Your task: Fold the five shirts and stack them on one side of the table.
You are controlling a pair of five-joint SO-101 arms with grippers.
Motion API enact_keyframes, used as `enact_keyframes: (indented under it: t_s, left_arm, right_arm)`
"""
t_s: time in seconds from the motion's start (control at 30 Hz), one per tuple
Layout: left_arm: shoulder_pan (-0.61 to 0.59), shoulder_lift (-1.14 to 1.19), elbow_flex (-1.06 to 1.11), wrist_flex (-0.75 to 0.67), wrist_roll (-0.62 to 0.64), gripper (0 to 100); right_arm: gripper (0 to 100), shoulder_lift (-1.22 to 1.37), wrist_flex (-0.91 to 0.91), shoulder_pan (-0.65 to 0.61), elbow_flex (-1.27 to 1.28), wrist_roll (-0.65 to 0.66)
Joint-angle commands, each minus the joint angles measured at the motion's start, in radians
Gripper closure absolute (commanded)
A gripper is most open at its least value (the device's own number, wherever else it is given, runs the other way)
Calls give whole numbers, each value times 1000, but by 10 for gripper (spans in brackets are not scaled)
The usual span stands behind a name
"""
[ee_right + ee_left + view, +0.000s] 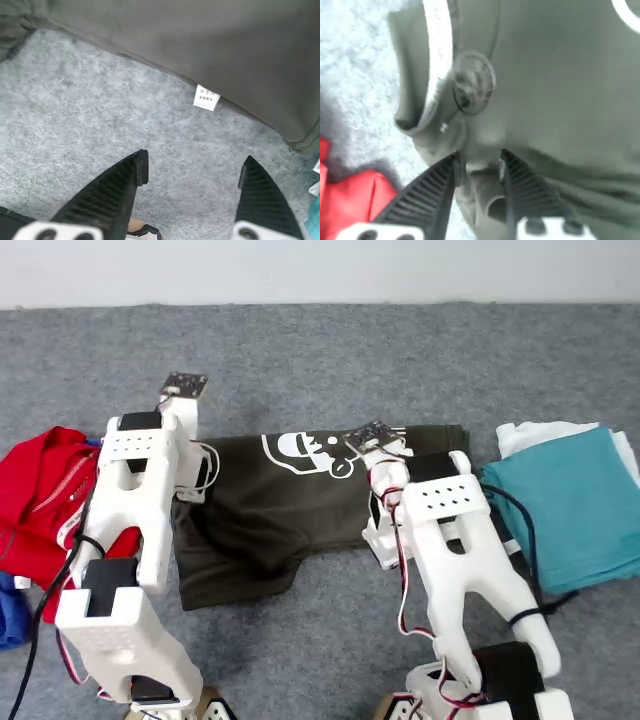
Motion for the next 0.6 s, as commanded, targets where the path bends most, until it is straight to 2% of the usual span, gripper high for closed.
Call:
enact_keyframes:
  t_s: [0.0,0.27,0.4,0.57]
  left_arm:
    - [-9,-18,-39,-18,60,881]
    - [-38,-135,-191,195,72,880]
    - [-54,-157,-166,219,72,881]
    - [-98,-157,-125,216,72,881]
  right_arm:
    - [703,-39,-8,-51,-5,6]
    - [703,-39,-85,-364,-12,5]
    - [703,-38,-176,-526,-12,5]
    - [704,-27,-268,-593,-14,-21]
